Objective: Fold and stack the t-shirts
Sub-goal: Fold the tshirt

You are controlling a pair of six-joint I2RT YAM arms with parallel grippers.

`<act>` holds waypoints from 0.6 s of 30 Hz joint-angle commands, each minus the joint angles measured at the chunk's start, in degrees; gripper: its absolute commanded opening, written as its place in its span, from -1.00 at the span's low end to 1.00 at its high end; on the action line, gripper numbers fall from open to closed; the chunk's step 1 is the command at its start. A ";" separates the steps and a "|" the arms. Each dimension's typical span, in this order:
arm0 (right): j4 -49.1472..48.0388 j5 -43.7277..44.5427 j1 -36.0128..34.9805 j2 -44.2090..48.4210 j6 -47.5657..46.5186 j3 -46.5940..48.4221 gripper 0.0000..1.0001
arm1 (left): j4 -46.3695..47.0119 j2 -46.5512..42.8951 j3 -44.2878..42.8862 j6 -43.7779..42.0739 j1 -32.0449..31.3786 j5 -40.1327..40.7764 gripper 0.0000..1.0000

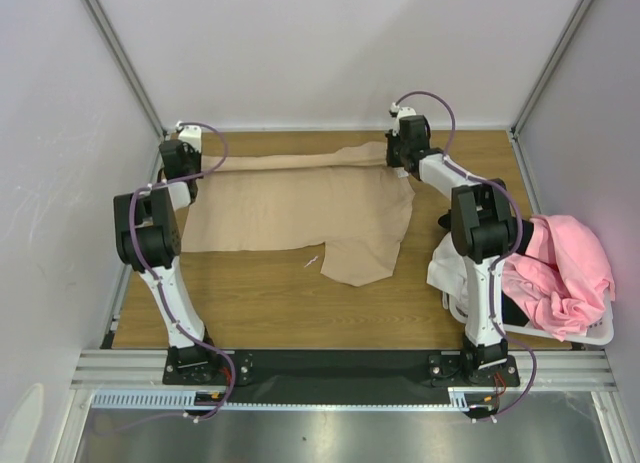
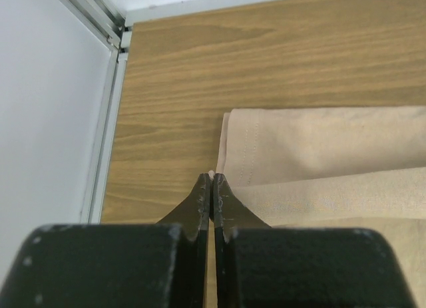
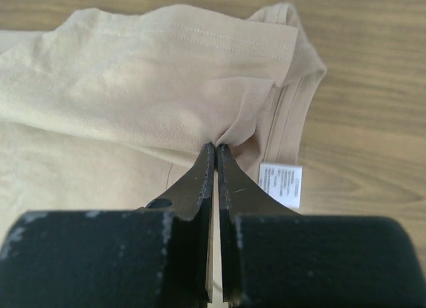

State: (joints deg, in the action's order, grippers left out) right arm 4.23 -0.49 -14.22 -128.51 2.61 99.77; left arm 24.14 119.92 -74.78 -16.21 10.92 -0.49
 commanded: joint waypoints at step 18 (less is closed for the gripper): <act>10.09 -7.06 1.30 5.82 6.34 9.19 0.70 | -13.59 -10.84 -5.19 10.63 0.60 4.09 0.74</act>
State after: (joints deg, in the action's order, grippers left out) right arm 12.97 -5.43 -13.69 -125.91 5.39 102.83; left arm 12.05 114.10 -76.36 -12.64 11.29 1.98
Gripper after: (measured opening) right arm 0.832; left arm 0.855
